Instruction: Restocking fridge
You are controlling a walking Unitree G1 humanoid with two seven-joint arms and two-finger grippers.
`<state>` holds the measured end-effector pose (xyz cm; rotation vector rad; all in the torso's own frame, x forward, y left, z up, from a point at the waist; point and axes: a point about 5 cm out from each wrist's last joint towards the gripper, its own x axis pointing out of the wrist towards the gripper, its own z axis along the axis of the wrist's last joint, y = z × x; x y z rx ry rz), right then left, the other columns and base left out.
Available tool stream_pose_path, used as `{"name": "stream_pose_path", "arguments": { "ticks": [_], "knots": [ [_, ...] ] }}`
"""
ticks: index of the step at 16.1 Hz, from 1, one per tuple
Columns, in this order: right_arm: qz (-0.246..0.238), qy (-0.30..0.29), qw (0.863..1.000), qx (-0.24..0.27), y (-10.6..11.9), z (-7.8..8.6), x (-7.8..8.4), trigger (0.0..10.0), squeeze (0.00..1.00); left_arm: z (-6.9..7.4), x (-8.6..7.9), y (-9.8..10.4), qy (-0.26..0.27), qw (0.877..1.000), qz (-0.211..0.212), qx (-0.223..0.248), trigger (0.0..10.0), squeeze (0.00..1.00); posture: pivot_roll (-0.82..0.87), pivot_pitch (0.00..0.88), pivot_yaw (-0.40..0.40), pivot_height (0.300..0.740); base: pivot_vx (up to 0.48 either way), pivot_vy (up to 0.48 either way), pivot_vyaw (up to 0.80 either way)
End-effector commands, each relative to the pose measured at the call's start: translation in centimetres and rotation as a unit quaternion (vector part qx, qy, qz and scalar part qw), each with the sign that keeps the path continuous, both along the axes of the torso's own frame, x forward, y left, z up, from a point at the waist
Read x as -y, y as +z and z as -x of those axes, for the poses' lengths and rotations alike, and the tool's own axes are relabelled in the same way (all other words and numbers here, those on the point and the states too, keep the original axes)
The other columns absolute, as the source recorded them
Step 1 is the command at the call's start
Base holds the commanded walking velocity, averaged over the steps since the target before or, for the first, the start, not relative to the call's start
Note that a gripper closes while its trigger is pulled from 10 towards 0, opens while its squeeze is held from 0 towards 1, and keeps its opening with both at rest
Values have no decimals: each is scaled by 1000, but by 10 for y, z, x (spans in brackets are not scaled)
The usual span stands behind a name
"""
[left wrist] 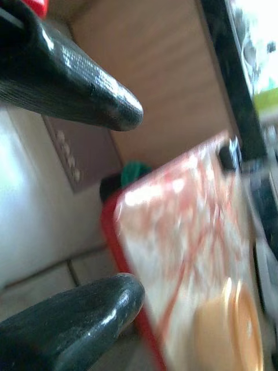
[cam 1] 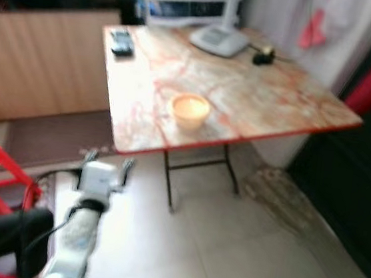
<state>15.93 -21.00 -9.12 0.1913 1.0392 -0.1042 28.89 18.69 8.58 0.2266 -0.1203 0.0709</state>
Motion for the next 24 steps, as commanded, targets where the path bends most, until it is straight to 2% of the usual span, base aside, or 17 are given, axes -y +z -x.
{"name": "stream_pose_path", "arguments": {
  "ticks": [1,7,13,15,18,20,24],
  "knots": [
    [9,-2,1000,-16,-3,11,8,10000,0,-3,10,4,-13,1000,8,7,10000,0,158,0,-28,740,315,0,481],
    [5,-10,1000,-16,-3,10,7,10000,0,-7,13,11,-19,1000,10,18,10000,0,158,0,-30,740,318,0,0],
    [0,-19,1000,-11,-2,10,8,10000,0,-12,20,29,-36,998,14,48,10000,0,162,0,-33,740,319,0,0],
    [-2,-16,1000,-13,-2,10,7,10000,0,-13,22,33,-38,998,18,55,10000,0,160,0,-34,740,319,0,-800],
    [2,-16,1000,-6,-2,9,8,10000,0,-14,24,36,-43,997,23,59,10000,0,162,0,-35,740,320,0,0],
    [1,-14,1000,-7,-2,9,8,10000,0,-11,28,34,-54,996,42,56,10000,0,164,0,-38,740,0,0,0],
    [1,-12,1000,-8,-2,9,8,10000,0,-1,39,25,-61,992,107,35,10000,0,172,0,-42,740,0,0,0]
  ]
}}
